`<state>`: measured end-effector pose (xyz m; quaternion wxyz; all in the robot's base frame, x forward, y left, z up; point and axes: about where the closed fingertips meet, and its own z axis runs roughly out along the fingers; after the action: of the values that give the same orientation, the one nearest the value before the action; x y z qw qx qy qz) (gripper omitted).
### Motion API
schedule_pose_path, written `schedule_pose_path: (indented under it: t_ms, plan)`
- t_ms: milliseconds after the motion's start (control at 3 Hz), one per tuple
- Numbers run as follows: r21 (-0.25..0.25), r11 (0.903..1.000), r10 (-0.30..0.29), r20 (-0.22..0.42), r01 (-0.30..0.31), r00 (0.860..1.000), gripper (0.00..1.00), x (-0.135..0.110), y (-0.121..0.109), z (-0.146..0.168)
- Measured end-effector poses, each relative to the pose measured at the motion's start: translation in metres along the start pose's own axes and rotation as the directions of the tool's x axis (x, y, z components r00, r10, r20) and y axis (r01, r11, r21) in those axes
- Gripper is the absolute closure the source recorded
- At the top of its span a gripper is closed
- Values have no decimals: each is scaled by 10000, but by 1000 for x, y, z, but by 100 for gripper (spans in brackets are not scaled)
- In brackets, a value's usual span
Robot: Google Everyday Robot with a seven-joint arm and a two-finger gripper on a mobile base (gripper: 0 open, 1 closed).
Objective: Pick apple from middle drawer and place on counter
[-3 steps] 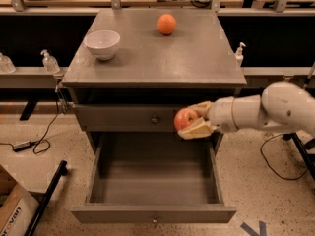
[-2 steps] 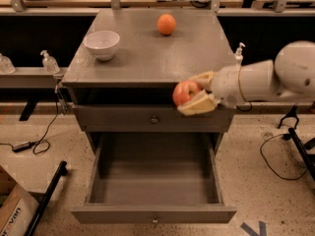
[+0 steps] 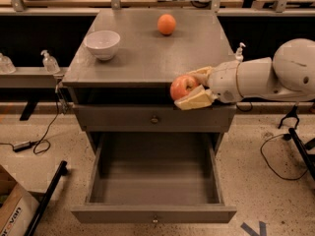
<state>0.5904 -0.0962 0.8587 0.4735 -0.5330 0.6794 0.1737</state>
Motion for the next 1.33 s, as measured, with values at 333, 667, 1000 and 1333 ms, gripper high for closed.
schedule_pose_path:
  t_ms: [333,667,1000,1333]
  plan:
    - [489,9984,-304,374,286,9988,100,-20,-29,17]
    - [792,9964,-345,638,294,9974,100,-35,-70,39]
    - [1070,9938,-383,628,315,9973,100,-47,-111,60]
    - [1330,9911,-152,310,109,9994,84,-41,-145,81]
